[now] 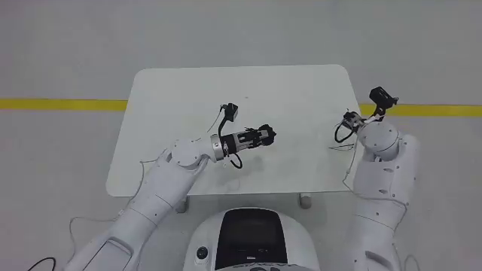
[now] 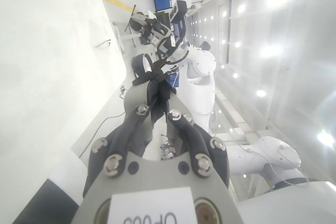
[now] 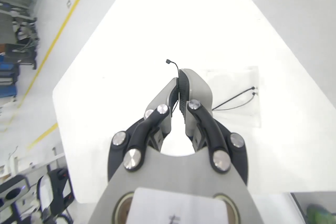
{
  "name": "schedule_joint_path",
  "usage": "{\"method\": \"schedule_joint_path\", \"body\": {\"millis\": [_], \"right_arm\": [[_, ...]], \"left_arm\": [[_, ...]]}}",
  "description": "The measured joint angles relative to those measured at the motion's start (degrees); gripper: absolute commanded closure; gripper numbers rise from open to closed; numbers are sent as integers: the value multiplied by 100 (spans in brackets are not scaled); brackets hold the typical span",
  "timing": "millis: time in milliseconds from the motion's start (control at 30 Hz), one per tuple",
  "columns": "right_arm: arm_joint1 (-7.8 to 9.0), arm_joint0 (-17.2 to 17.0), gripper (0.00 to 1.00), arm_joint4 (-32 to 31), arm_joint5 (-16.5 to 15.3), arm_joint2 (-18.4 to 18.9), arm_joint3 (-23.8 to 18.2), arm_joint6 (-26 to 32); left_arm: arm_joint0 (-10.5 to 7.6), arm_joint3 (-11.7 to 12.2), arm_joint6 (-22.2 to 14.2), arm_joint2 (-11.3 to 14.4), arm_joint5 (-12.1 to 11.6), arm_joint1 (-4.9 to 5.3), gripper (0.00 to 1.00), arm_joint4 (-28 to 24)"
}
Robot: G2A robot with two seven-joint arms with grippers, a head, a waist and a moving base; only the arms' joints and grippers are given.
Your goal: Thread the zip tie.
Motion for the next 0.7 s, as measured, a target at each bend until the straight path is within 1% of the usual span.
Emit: {"method": "schedule_joint_path", "body": {"millis": [67,200,400,433,500,600,700], "right_arm": [[61,50,100,363,-335,171,121,117],[225,261,100,1093,-1052,488,519,514],[448,513,100,2066,-1964,674,1068,1240],[481,541,100,2217,-2076,689,1137,1356],[551,598,100,2573,-2276,697,1277,1629],[653,629,100,3022,-2290,617,1364,1972],[756,602,100,3262,-2283,495,1355,2058]], "left_arm": [[0,0,0,0,0,0,100,0],[0,0,0,0,0,0,100,0],[0,0,0,0,0,0,100,0],[0,0,0,0,0,0,100,0],[0,0,0,0,0,0,100,0],[0,0,0,0,0,0,100,0],[0,0,0,0,0,0,100,0]]}}
